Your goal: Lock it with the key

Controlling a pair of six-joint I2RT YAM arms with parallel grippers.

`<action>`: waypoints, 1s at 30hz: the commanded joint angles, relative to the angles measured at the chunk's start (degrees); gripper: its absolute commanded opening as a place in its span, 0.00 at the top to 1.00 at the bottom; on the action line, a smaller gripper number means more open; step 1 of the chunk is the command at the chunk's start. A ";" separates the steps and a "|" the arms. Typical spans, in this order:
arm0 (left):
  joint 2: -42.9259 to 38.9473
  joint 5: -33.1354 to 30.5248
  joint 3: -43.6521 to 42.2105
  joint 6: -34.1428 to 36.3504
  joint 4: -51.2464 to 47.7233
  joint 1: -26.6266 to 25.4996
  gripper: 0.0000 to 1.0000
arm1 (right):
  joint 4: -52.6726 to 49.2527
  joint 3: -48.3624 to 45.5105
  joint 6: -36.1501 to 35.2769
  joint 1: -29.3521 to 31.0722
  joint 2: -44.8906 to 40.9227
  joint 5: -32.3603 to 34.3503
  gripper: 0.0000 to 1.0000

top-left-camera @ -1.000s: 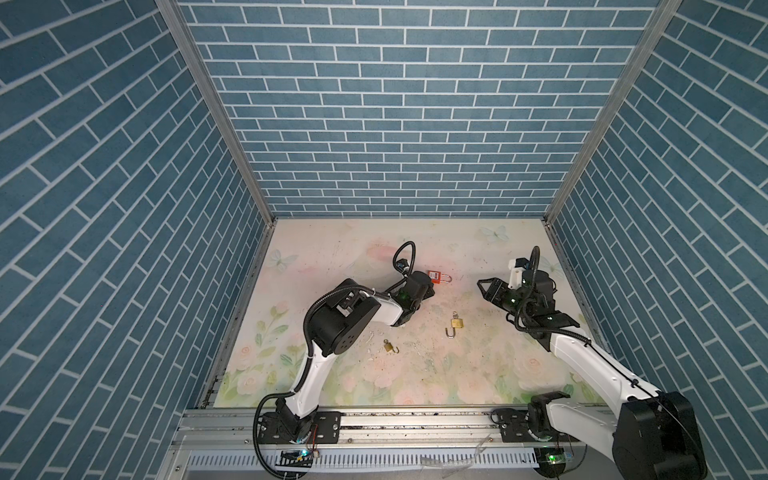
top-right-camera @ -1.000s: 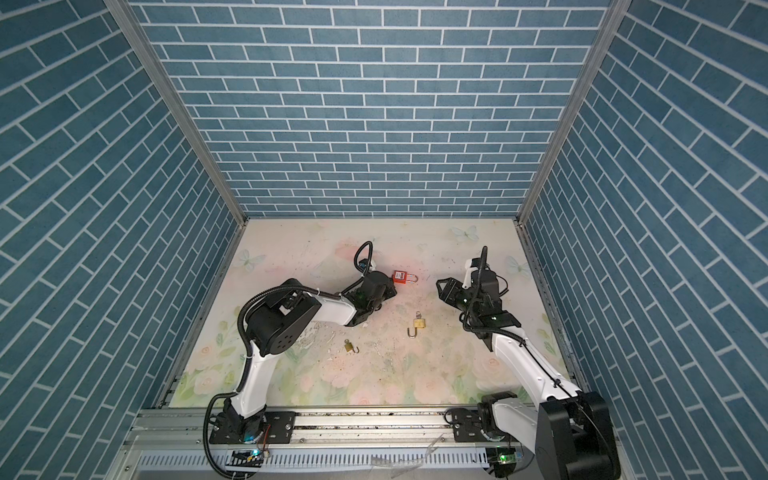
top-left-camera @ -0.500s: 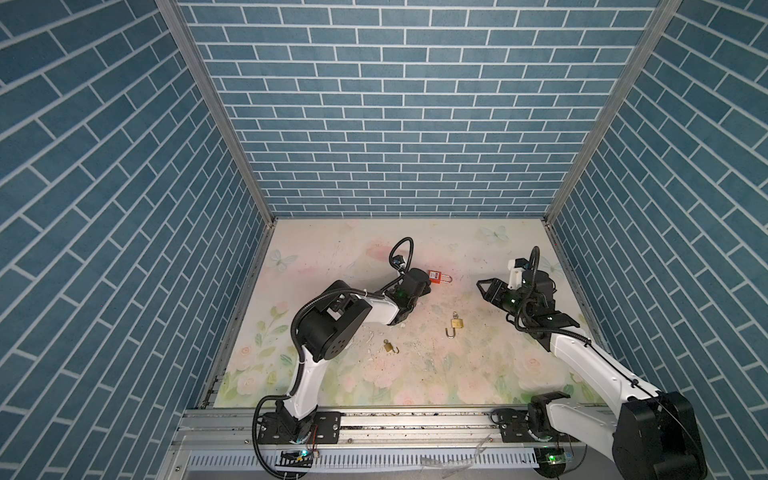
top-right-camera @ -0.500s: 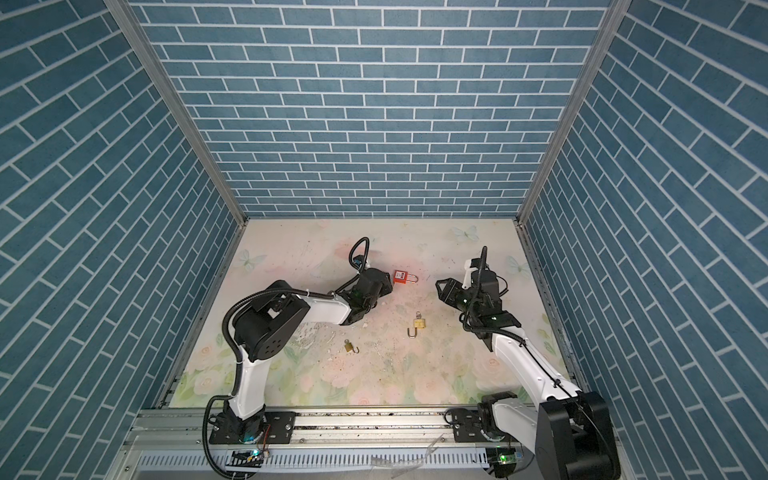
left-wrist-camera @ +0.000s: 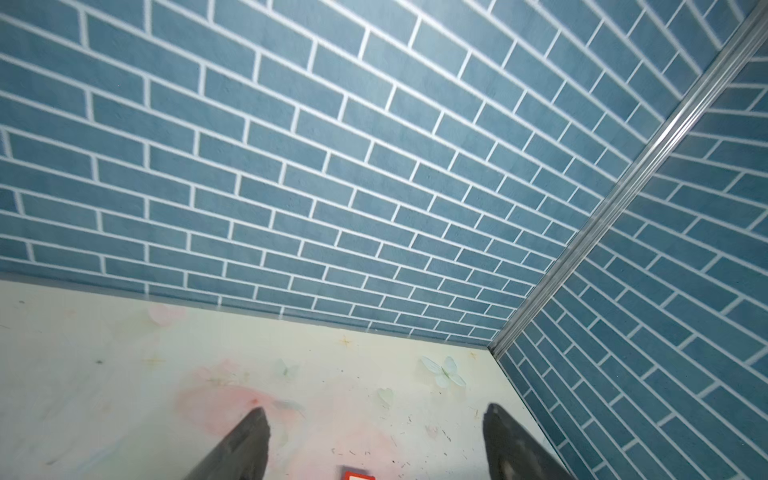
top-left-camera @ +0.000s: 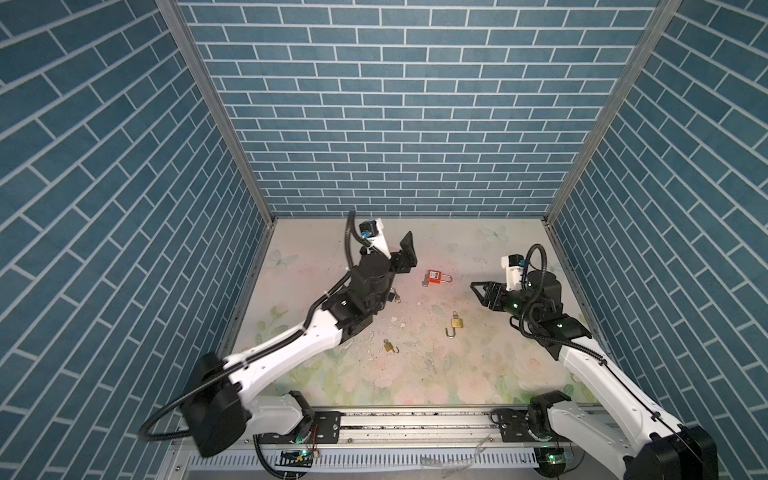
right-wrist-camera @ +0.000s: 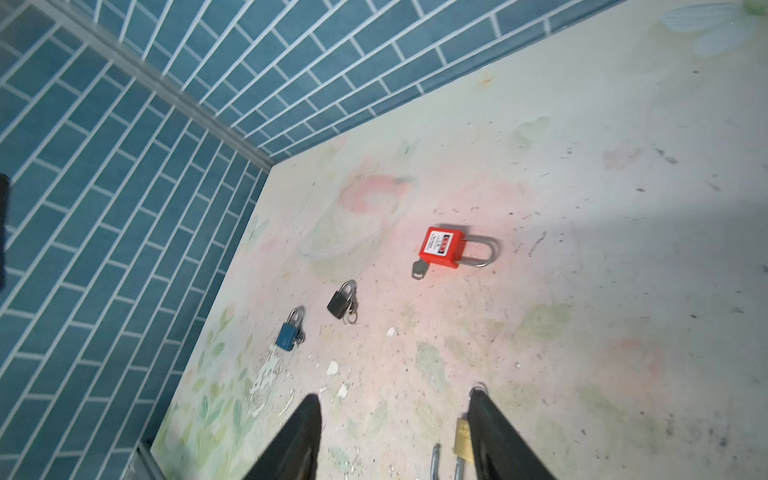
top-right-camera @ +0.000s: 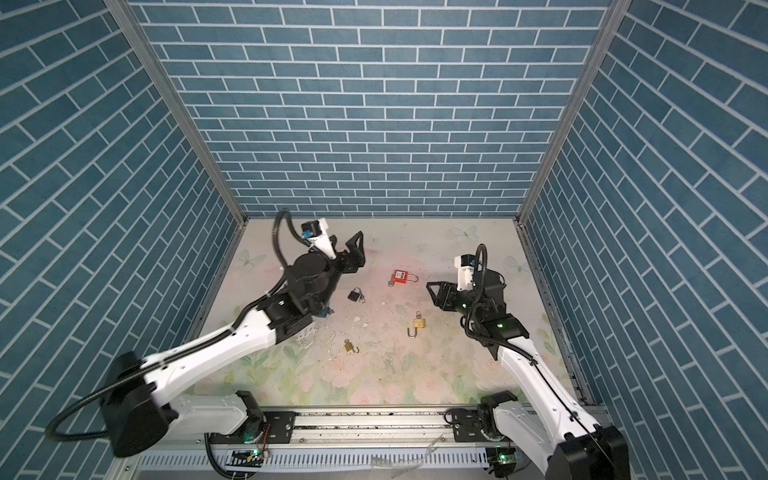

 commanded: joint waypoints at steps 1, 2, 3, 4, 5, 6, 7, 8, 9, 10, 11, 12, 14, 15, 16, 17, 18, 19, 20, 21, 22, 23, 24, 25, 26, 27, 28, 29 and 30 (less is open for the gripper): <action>-9.66 1.29 -5.89 3.45 -11.60 1.42 0.13 | -3.64 0.49 -3.95 5.09 -2.01 1.95 0.41; -13.46 1.22 -7.57 2.57 -13.96 1.55 0.13 | -3.61 0.09 -3.51 7.17 -2.52 3.06 0.40; -16.25 0.78 -8.85 1.41 -16.22 1.70 0.13 | -3.68 -0.14 -3.08 8.95 -2.80 3.99 0.40; -19.71 0.18 -10.18 -1.75 -19.45 2.17 0.13 | -3.59 -0.61 -2.71 11.15 -2.99 5.08 0.40; -22.30 -0.15 -11.08 -4.90 -22.89 2.69 0.13 | -3.68 -0.84 -2.35 13.44 -2.96 6.37 0.39; -24.60 -0.12 -11.63 -8.07 -26.55 3.03 0.14 | -3.99 -0.79 -1.93 15.50 -2.75 7.92 0.39; -26.53 -0.03 -12.05 -11.48 -30.49 3.52 0.14 | -4.56 -0.80 -1.53 17.89 -2.48 9.93 0.39; -28.01 0.04 -12.28 -15.44 -34.73 3.69 0.15 | -5.21 -0.71 -1.25 20.45 -2.00 11.97 0.39; -29.03 0.42 -12.61 -18.46 -37.76 3.69 0.16 | -5.68 -0.48 -1.05 22.42 -1.52 13.46 0.39; -29.78 1.41 -13.26 -21.19 -40.30 3.64 0.17 | -6.39 -0.27 -0.76 24.72 -0.89 15.15 0.39; -30.11 2.47 -13.67 -23.91 -42.63 3.73 0.19 | -7.01 0.06 -0.40 26.85 -0.17 16.74 0.39; -29.98 3.36 -14.02 -25.86 -44.58 3.74 0.19 | -7.42 0.28 -0.21 28.49 0.44 17.96 0.40; -28.88 6.01 -14.55 -26.02 -46.70 3.75 0.19 | -8.44 0.72 0.21 31.56 1.89 19.95 0.40; -27.88 7.11 -14.45 -25.69 -47.82 3.69 0.19 | -9.29 1.10 0.49 32.75 2.74 20.86 0.40; -26.79 8.75 -14.40 -24.47 -48.35 3.71 0.19 | -10.17 1.29 0.75 33.70 3.66 21.61 0.40; -25.61 10.60 -14.24 -22.29 -48.14 3.69 0.19 | -11.00 1.55 1.35 34.22 4.54 22.25 0.40; -24.08 12.87 -13.63 -19.80 -48.09 3.73 0.19 | -12.37 1.92 2.24 34.33 5.64 22.97 0.40; -22.68 14.94 -12.94 -17.45 -48.05 3.70 0.19 | -13.78 2.34 3.15 34.30 6.71 23.77 0.40; -21.31 16.91 -12.28 -14.30 -47.75 3.69 0.19 | -14.78 2.75 3.79 34.31 7.43 24.30 0.40; -19.83 19.09 -11.47 -10.07 -47.25 3.63 0.19 | -15.76 3.32 4.12 34.28 8.33 24.63 0.40; -18.31 21.10 -10.43 -5.25 -46.71 3.54 0.19 | -16.64 3.99 4.53 34.30 9.02 24.83 0.40; -17.06 22.49 -9.39 -0.50 -46.53 3.55 0.19 | -17.83 4.70 5.81 34.27 9.56 25.51 0.40; -15.40 23.03 -7.62 4.43 -47.19 3.50 0.19 | -19.08 5.56 6.61 34.12 9.94 25.78 0.40; -14.22 23.65 -6.01 8.24 -47.65 3.42 0.19 | -19.78 6.10 6.81 34.03 10.08 25.53 0.40; -13.12 26.43 -4.47 14.28 -47.22 3.38 0.19 | -20.63 6.66 7.06 33.78 9.95 24.83 0.40; -12.78 29.34 -3.56 21.32 -46.74 3.04 0.19 | -21.12 6.99 7.32 33.42 9.69 23.50 0.40; -12.83 30.73 -2.99 27.75 -46.32 2.24 0.19 | -21.42 7.06 7.55 33.00 9.06 22.35 0.40; -13.12 31.84 -2.99 33.77 -45.97 1.36 0.19 | -21.52 6.98 7.71 32.62 8.54 21.20 0.40; -13.66 33.01 -3.25 40.90 -46.07 0.55 0.18 | -21.61 6.82 7.87 32.16 7.89 19.71 0.40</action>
